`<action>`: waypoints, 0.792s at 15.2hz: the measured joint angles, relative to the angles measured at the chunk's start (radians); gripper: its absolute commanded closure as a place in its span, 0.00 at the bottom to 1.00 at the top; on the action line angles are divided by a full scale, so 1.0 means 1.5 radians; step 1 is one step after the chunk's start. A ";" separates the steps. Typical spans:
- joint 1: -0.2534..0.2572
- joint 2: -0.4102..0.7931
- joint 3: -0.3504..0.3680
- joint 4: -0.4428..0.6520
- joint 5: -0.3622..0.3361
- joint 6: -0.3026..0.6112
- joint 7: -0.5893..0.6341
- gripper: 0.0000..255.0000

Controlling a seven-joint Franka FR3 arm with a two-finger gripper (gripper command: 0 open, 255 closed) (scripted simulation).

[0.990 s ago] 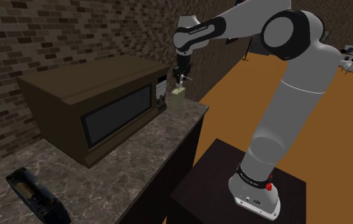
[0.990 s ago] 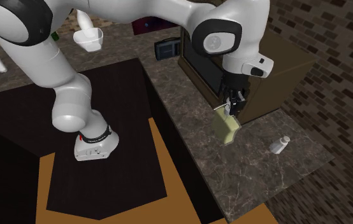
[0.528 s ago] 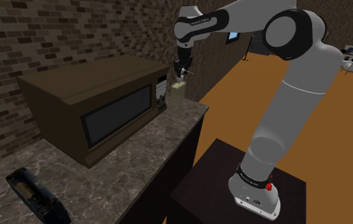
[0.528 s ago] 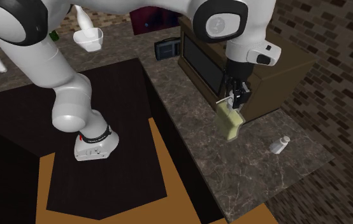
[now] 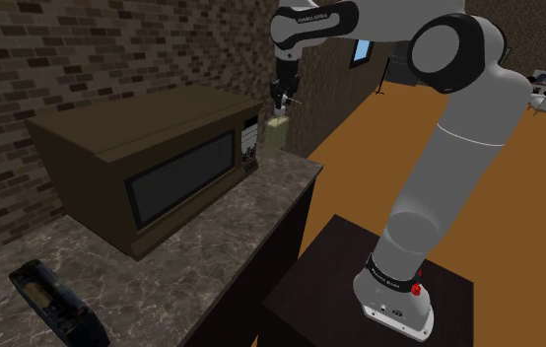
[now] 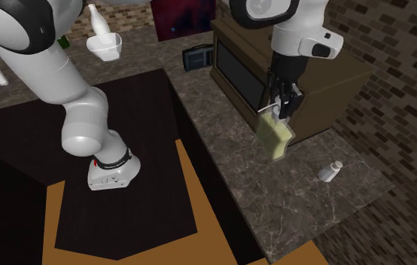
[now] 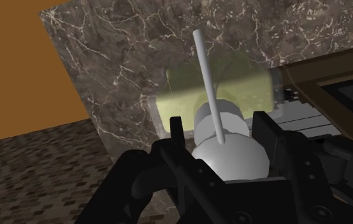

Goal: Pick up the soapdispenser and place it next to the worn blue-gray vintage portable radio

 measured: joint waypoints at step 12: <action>0.000 0.016 0.000 0.124 0.006 -0.109 -0.012 1.00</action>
